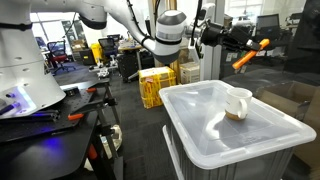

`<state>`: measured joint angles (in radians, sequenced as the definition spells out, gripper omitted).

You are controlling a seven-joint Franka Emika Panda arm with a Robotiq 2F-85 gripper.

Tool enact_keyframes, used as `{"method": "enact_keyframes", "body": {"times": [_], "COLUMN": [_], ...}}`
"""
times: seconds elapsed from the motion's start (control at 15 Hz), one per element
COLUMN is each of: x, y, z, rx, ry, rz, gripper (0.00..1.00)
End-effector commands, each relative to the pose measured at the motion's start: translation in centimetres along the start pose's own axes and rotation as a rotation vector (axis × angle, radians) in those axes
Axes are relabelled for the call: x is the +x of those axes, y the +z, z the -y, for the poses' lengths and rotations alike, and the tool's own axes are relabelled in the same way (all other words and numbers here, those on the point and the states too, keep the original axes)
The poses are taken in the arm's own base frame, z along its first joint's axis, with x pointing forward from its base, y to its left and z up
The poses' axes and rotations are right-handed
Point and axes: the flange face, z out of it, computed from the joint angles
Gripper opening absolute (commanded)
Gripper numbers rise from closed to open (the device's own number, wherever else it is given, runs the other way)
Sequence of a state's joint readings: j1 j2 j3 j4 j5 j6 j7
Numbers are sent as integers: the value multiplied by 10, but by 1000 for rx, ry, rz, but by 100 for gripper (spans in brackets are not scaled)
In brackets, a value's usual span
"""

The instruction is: Put the marker in the white mug

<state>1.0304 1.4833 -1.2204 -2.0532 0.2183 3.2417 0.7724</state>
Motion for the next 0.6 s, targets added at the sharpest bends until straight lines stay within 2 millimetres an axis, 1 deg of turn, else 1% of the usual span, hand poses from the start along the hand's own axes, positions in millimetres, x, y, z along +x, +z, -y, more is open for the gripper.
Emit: {"method": "enact_keyframes", "body": {"times": [0.0,0.33,0.53], "x": [15,39,51], "y": [-2,-7,-9], "z": [1,10,23], "rx": [7,14,27], "ry": [20,50,75], "rz": [-34,-77,-100], "gripper": [5,5,5]}}
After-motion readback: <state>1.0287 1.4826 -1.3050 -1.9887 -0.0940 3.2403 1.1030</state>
